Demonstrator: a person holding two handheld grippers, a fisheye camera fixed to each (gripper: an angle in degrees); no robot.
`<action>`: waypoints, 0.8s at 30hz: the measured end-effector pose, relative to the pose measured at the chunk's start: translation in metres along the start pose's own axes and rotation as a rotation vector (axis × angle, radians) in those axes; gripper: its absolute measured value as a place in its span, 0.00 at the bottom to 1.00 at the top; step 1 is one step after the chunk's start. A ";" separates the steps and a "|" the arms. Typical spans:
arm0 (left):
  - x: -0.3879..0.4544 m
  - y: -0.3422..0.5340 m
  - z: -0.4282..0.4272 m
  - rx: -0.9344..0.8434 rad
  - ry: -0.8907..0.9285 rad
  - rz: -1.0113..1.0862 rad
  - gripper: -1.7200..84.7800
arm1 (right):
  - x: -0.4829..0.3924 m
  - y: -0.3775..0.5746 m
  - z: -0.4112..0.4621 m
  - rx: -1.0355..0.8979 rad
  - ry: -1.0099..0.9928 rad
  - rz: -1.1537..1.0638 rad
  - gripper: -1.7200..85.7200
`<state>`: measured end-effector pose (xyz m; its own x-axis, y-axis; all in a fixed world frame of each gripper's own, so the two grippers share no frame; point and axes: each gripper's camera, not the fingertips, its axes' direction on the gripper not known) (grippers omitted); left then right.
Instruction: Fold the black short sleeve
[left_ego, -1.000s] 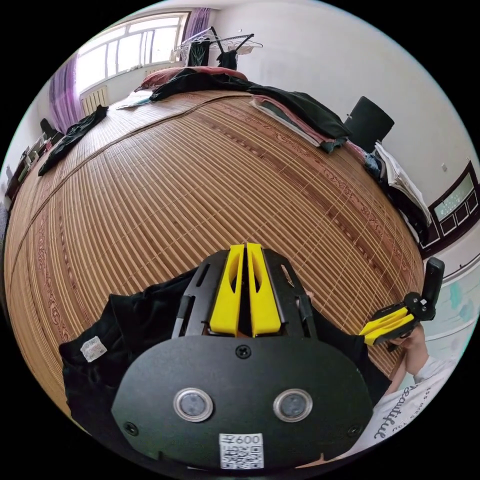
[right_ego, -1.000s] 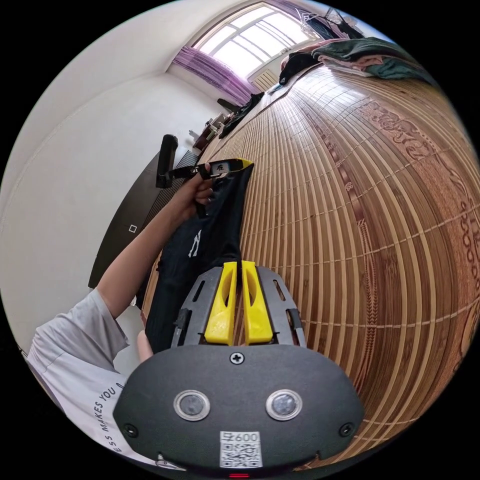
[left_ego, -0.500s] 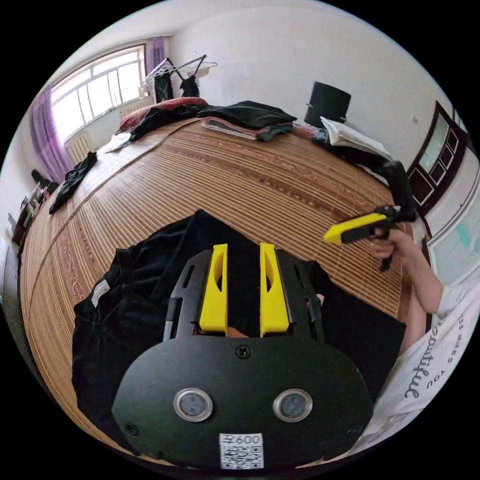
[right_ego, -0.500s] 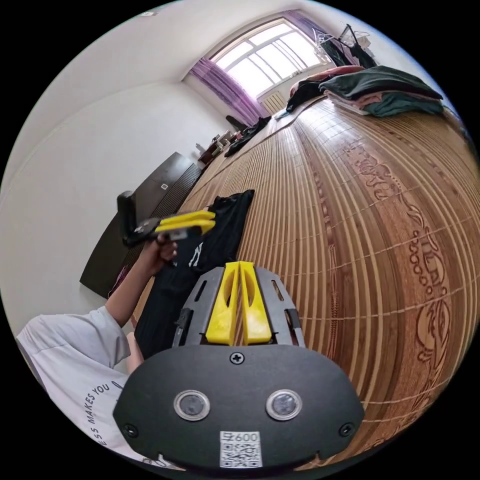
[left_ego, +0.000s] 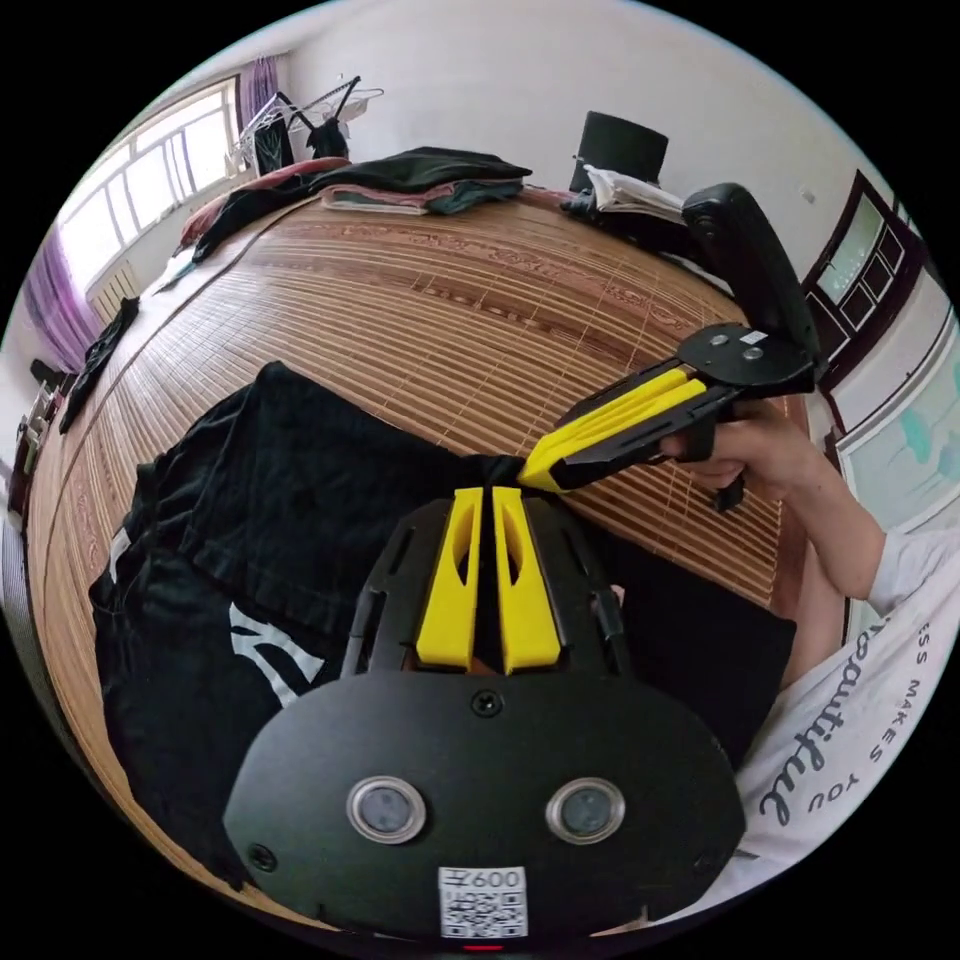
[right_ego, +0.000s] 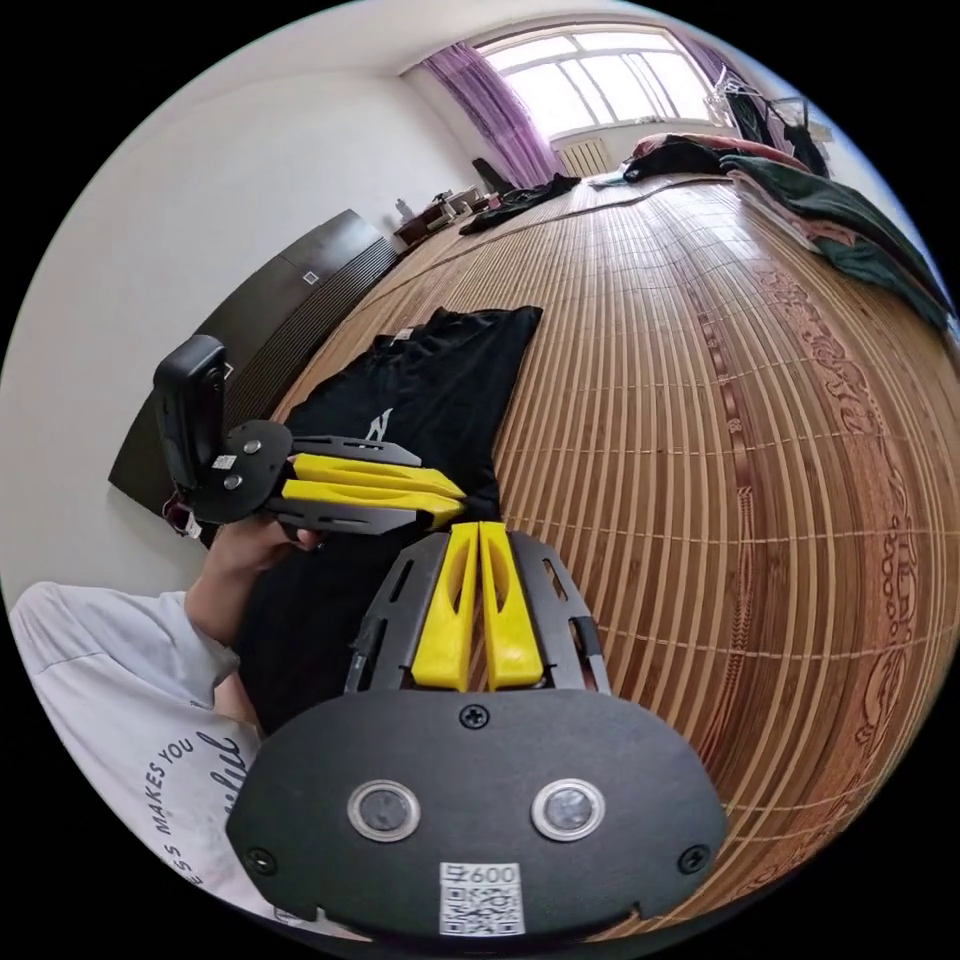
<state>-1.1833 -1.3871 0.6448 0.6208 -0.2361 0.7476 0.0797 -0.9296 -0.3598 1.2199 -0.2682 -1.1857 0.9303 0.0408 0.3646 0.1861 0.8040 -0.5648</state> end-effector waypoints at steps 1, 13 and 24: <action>0.009 0.001 -0.003 -0.026 -0.022 0.028 0.05 | -0.007 0.002 0.005 -0.001 0.032 -0.022 0.01; 0.020 0.016 -0.012 0.082 -0.004 0.019 0.04 | 0.007 0.023 0.034 0.032 0.002 0.044 0.01; 0.029 0.000 -0.034 0.110 -0.014 0.081 0.10 | -0.005 0.024 0.070 0.067 0.096 0.003 0.01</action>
<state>-1.1918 -1.4039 0.6852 0.6393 -0.3046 0.7060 0.1134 -0.8708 -0.4784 1.1973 -0.2080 -1.1497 0.9573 -0.0116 0.2887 0.1651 0.8419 -0.5137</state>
